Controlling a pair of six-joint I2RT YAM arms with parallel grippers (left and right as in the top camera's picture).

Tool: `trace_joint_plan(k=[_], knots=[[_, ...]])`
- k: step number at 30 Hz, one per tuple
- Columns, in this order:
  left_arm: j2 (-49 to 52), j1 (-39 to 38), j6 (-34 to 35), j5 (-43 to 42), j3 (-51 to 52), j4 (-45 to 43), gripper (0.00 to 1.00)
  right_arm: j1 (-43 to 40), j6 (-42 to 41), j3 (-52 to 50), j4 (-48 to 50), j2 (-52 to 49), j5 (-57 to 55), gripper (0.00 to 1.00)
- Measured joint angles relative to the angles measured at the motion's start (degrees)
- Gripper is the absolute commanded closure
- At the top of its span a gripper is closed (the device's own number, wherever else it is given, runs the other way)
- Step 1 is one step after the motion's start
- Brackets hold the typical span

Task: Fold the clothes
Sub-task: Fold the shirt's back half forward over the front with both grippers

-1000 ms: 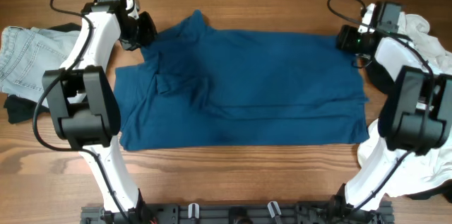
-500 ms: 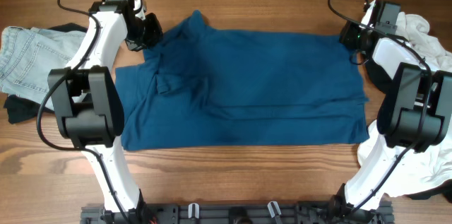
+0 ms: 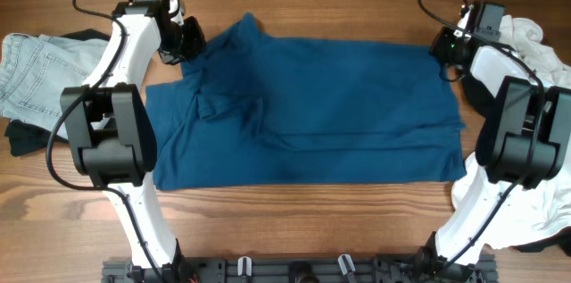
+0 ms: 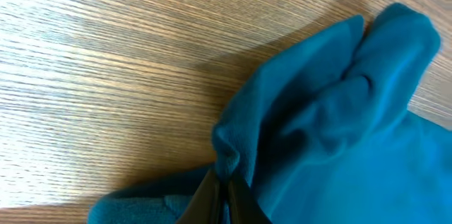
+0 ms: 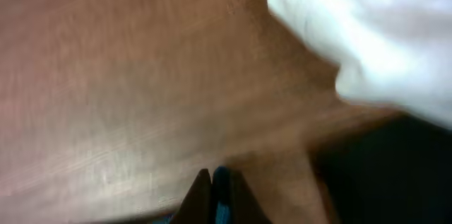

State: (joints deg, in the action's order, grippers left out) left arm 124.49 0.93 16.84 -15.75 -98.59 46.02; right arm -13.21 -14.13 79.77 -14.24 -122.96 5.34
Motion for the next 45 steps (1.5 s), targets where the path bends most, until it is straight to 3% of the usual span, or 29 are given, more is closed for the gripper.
trace_joint_plan(k=[7, 10, 15, 18, 26, 34, 36, 37, 39, 45], knots=[[-7.10, 3.52, 0.02, -5.97, 0.00, 3.63, 0.96, 0.00, -0.17, -0.92, -20.20, 13.46, -0.07, 0.96], [-12.24, 4.09, 0.00, -6.67, -0.04, 9.38, 0.96, 0.00, -0.02, -0.68, -29.11, 19.06, -0.09, 0.96], [-15.82, 5.31, -1.49, -5.79, -0.04, 26.10, 0.96, 0.00, 1.07, -0.85, -47.39, 23.98, -0.66, 0.96], [-15.85, 7.32, -1.97, -1.55, -0.04, 34.01, 0.96, -0.07, 0.22, -0.87, -51.93, 23.98, -6.47, 0.96], [-15.87, 11.06, -2.86, 4.87, 1.01, 44.89, 0.96, -2.95, -1.01, -0.87, -55.43, 23.98, -13.38, 0.96], [-15.96, 11.10, -3.72, 6.51, 15.02, 44.65, 0.96, -2.99, -0.85, -4.24, -55.67, 23.98, -17.33, 0.95], [-15.96, 11.10, -3.72, 6.54, 16.50, 44.65, 0.96, -3.23, -0.85, -4.26, -56.68, 23.98, -17.88, 0.80], [-15.96, 11.10, -3.69, 6.54, 16.57, 44.78, 0.82, -3.32, -0.68, -4.26, -56.96, 23.98, -17.99, 0.70], [-15.96, 11.10, -3.76, 6.54, 16.57, 46.07, 0.67, -3.41, -0.94, -4.26, -57.16, 23.98, -18.73, 0.68], [-15.96, 11.10, -4.11, 6.97, 16.59, 47.67, 0.67, -3.50, -0.83, -4.26, -57.13, 23.98, -19.39, 0.56]])
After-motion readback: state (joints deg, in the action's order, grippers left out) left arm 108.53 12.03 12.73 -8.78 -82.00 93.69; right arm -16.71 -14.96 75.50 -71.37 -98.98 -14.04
